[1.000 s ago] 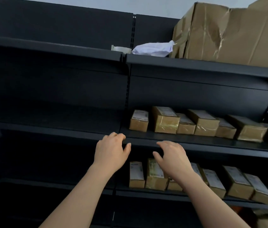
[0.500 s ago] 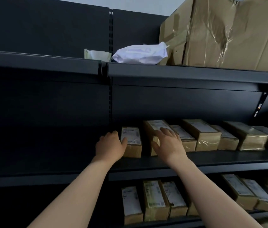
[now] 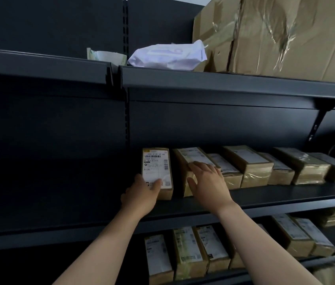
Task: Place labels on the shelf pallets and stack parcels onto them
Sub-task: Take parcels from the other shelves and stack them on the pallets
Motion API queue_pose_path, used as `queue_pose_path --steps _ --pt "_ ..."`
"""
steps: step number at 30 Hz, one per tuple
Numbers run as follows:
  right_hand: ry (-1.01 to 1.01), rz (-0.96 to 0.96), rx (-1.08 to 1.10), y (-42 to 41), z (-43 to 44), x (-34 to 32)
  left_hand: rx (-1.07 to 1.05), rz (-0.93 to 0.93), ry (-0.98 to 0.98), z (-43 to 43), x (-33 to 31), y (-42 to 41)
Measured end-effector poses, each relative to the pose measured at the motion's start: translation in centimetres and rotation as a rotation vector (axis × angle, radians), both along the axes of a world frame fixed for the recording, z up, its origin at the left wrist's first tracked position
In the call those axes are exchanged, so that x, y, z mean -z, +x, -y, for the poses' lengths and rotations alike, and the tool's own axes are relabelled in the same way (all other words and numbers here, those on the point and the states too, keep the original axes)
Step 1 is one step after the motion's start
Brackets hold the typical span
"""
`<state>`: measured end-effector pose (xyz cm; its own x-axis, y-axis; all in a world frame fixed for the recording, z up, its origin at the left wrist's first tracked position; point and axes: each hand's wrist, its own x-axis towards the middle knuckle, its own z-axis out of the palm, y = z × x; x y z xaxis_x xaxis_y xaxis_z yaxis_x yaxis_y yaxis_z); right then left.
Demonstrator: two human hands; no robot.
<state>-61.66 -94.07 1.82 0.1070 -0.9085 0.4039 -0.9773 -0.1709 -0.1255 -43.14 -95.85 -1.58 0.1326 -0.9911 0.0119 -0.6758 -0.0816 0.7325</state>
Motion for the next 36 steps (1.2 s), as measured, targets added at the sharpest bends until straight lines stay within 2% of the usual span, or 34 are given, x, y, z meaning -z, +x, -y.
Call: queue_pose_path --steps 4,7,9,13,17,24,27,29,33,36 --pt "0.022 0.023 -0.031 -0.3 0.1 -0.1 0.005 -0.294 -0.087 -1.1 0.7 -0.2" --pt "-0.023 0.181 -0.054 -1.6 0.0 -0.3 -0.031 -0.384 -0.16 -1.8 0.6 0.0" --pt "-0.085 0.225 0.006 -3.4 0.0 -0.3 -0.012 -0.461 -0.198 -2.3 0.7 0.4" --pt "0.065 0.129 0.126 -6.9 0.4 0.0 -0.006 -0.563 -0.243 -3.8 1.1 0.1" --pt "0.192 -0.007 0.092 -8.3 0.3 0.8 -0.006 -0.635 -0.273 -5.9 0.5 -1.7" --pt "-0.096 -0.088 0.091 -10.1 -2.4 1.5 -0.085 -0.701 -0.339 -9.0 1.1 -5.3" --pt "-0.28 0.065 0.014 -11.7 -3.9 2.4 -0.104 -0.724 -0.367 -10.2 1.7 -7.2" --pt "-0.259 0.184 0.017 -12.5 -4.8 2.6 -0.107 -0.728 -0.376 -11.0 2.0 -8.3" --pt "0.101 0.43 0.217 -13.4 -5.8 2.9 -0.131 -0.737 -0.386 -12.5 2.3 -9.9" --pt "0.307 0.699 0.223 -13.5 -6.3 3.2 -0.171 -0.723 -0.381 -13.4 2.9 -10.6"
